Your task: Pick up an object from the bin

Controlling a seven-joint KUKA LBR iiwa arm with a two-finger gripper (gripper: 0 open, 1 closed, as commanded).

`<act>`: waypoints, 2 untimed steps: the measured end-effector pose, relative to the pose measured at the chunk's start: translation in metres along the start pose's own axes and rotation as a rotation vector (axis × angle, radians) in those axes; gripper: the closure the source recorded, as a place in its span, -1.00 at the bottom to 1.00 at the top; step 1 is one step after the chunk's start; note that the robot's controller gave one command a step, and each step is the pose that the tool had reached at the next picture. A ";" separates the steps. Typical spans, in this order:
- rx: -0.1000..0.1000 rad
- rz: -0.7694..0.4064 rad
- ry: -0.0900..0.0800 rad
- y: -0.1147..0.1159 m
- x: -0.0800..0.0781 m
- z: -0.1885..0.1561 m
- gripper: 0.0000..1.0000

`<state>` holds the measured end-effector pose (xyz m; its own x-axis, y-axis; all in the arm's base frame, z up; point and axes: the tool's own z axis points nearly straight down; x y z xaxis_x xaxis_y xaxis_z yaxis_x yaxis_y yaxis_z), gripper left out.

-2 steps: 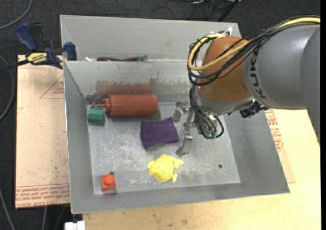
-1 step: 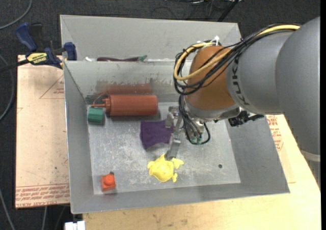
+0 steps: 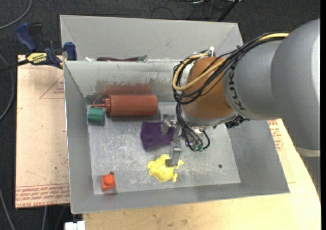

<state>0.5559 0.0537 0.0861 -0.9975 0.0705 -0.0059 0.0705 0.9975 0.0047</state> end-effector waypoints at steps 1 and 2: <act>0.000 0.191 -0.002 0.024 0.000 0.003 1.00; 0.000 0.191 -0.002 0.024 0.000 0.003 1.00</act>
Offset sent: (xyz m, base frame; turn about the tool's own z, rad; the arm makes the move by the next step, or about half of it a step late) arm 0.0000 0.0000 0.0000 0.0000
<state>0.5578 0.0776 0.0833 -0.9659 0.2587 -0.0073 0.2586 0.9660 0.0055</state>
